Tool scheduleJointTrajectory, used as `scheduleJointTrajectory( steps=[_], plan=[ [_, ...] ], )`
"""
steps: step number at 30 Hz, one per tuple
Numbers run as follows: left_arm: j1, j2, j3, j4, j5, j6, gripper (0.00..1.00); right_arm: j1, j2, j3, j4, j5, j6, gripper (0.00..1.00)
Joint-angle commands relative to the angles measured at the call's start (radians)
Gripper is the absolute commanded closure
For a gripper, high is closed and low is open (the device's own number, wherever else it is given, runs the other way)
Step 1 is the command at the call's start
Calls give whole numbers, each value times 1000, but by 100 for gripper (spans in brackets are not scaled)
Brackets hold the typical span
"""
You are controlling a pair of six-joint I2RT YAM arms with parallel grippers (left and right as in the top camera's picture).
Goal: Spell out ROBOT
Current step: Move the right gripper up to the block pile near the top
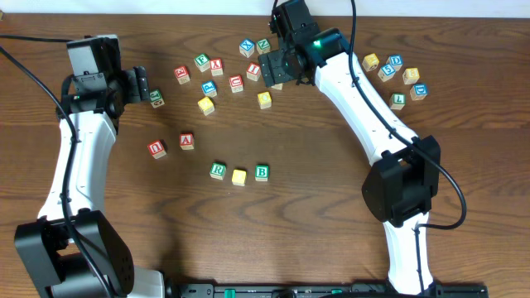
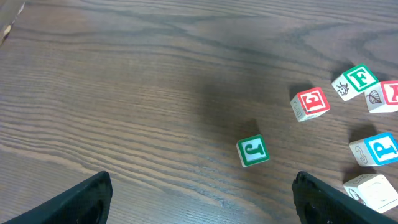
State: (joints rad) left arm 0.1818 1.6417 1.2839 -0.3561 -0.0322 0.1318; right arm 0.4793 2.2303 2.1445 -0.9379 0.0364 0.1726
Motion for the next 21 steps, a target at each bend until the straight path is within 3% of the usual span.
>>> scheduleJointTrajectory(
  steps=[1,21],
  plan=[
    [5,12,-5,-1,-2,6,9,14,33,17,6,-37,-13,11],
    [5,12,-5,-2,-2,6,9,116,112,18,35,-11,-21,18]
  ],
)
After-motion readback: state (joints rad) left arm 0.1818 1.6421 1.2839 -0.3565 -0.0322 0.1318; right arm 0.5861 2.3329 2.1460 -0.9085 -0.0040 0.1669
